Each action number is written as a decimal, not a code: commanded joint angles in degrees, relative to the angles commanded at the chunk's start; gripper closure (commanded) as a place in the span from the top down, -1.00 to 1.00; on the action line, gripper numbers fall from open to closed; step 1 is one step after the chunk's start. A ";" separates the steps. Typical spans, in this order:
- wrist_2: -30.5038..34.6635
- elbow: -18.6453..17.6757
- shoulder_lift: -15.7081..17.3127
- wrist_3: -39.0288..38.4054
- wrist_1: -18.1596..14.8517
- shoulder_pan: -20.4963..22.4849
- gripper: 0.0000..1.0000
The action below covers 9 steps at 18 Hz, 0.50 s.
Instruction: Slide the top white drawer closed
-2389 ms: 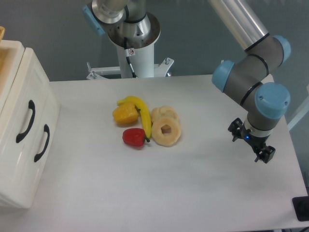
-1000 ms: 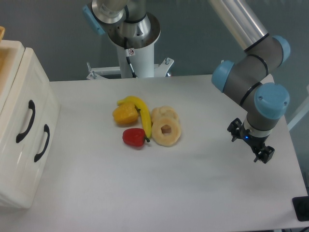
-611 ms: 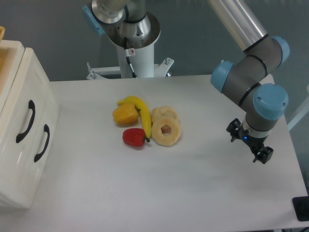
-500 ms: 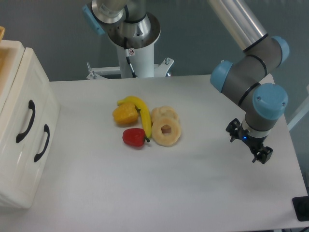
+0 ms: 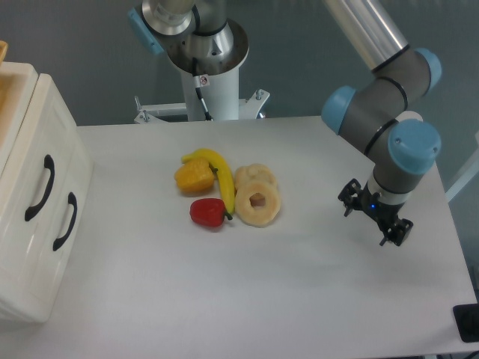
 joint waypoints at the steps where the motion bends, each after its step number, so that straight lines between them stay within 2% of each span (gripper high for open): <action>1: 0.18 -0.35 0.62 -0.70 -0.18 -0.26 1.00; 5: -1.49 -3.34 3.43 -13.60 -0.27 -3.68 1.00; 9: -1.23 -4.92 6.50 -20.47 -0.62 -7.55 1.00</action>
